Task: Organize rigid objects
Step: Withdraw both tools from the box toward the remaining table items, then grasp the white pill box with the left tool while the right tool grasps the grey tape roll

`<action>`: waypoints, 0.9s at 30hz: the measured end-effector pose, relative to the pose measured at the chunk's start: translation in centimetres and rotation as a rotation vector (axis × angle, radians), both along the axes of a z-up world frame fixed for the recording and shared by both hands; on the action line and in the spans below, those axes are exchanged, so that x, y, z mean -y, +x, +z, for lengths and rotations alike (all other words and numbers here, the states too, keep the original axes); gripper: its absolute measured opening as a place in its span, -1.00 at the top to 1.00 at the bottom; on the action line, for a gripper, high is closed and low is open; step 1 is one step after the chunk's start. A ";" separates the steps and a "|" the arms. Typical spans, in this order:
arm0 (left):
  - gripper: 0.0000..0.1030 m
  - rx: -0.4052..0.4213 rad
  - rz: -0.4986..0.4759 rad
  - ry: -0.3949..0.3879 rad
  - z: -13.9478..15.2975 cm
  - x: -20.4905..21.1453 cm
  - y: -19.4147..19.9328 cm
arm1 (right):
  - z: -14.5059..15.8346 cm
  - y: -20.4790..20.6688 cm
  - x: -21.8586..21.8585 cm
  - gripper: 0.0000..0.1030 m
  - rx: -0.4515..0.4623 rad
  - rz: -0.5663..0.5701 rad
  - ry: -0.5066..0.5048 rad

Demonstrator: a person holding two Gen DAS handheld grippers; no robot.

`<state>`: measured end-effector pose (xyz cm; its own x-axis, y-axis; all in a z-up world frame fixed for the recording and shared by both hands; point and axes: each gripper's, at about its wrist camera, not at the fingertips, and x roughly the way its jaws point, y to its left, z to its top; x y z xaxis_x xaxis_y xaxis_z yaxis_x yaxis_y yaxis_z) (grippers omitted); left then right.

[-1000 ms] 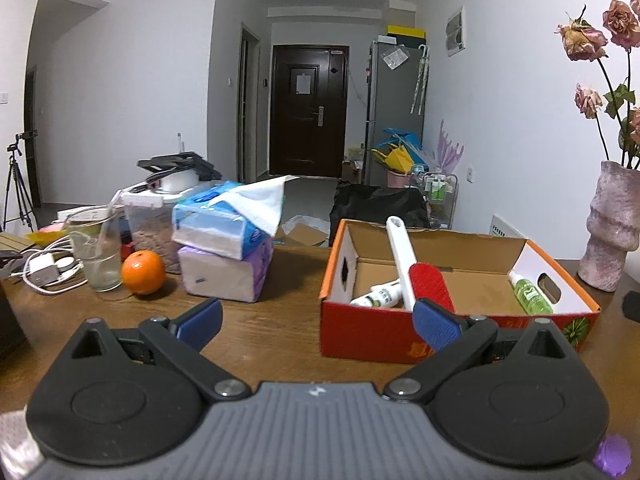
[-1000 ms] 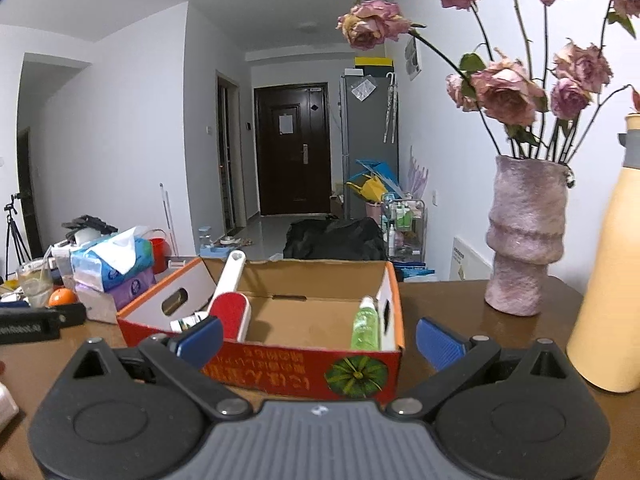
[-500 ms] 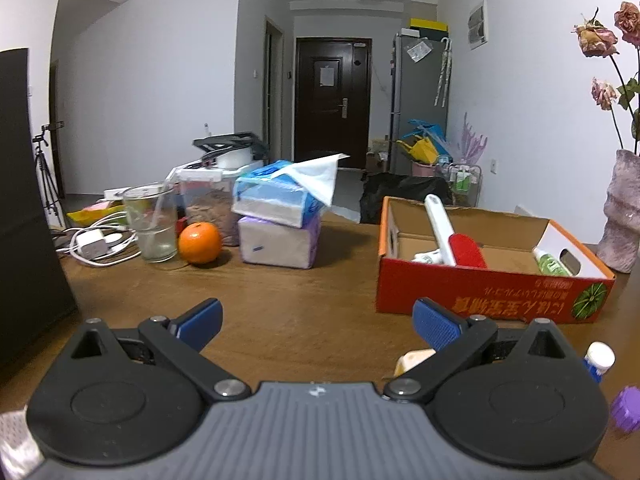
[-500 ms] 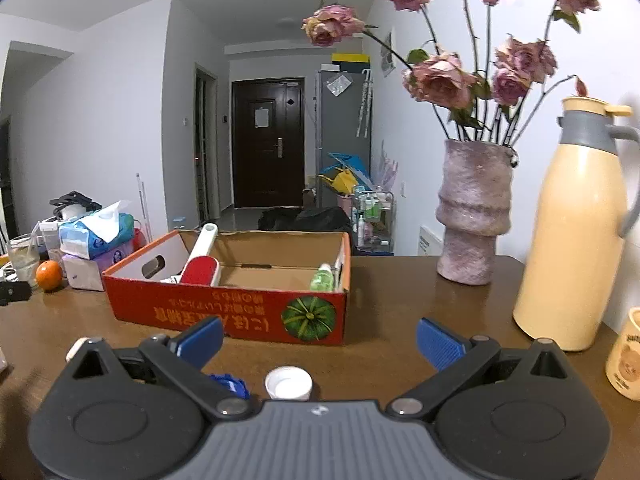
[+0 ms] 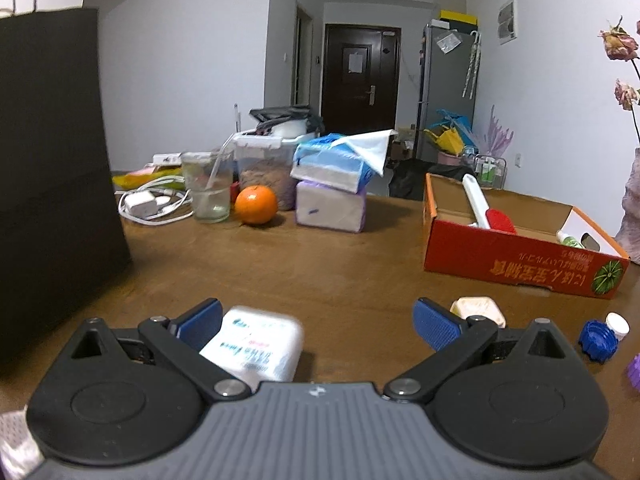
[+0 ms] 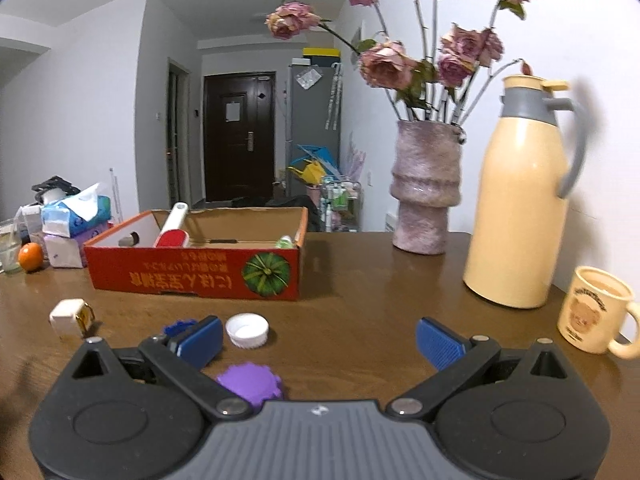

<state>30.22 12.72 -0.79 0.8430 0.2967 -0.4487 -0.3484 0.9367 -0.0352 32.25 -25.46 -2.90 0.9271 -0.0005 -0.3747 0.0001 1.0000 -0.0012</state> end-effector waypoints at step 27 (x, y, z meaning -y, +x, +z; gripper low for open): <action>-1.00 -0.067 0.046 -0.010 -2.0 -2.9 -0.7 | -4.3 0.2 4.7 -0.78 -0.226 -0.093 -0.001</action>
<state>29.57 15.59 -2.77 0.7963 0.3299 -0.5071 -0.3931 0.9193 -0.0193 32.46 -30.20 -7.22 0.8160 -0.0822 -0.5722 0.0914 0.9957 -0.0127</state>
